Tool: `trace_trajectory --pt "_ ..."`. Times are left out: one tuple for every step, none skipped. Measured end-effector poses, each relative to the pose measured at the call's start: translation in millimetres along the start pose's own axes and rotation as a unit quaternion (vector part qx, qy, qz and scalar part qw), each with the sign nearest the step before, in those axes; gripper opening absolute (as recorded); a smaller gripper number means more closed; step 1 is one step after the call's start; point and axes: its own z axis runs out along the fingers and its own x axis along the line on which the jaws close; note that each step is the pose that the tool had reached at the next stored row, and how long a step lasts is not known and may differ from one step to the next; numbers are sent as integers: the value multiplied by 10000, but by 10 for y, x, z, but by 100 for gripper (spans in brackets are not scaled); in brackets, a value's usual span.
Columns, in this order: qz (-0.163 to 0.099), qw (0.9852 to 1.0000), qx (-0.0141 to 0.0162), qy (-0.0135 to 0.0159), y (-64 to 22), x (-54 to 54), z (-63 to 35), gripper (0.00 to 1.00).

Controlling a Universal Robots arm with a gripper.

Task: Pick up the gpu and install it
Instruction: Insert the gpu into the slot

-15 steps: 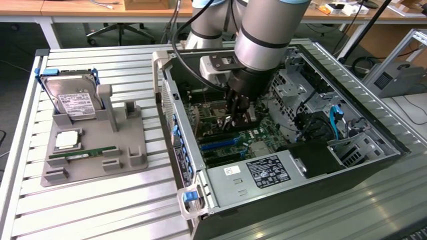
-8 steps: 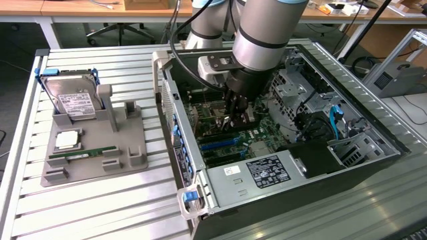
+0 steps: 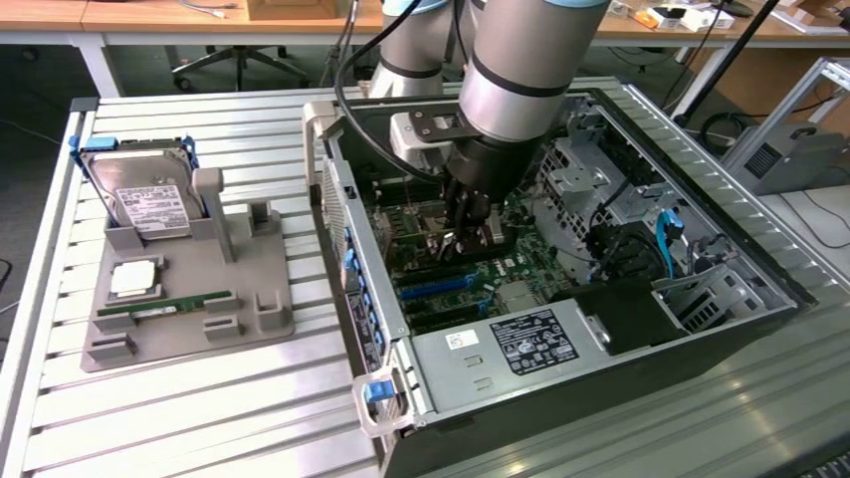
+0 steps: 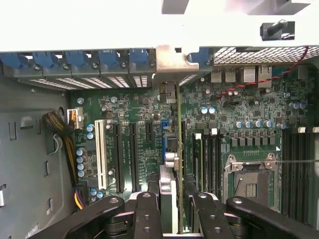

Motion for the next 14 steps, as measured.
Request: trace_trajectory --pt "0 10000 0 1 1 0 1 30" --pt "0 10000 0 0 1 0 4 30" --pt "1 10000 0 0 1 1 9 30" --pt "1 10000 0 0 1 1 13 30" --pt "1 10000 0 0 1 1 19 30" --pt "0 10000 0 0 1 1 24 30" --pt "1 10000 0 0 1 2 32 30" --pt "1 10000 0 0 1 2 38 30" --pt "1 10000 0 0 1 2 44 30" --pt "1 10000 0 1 1 2 47 30" --pt "1 10000 0 1 1 3 52 30" --pt "1 10000 0 1 1 3 59 30" --pt "0 10000 0 1 1 3 66 30" --pt "1 10000 0 5 1 4 73 30"
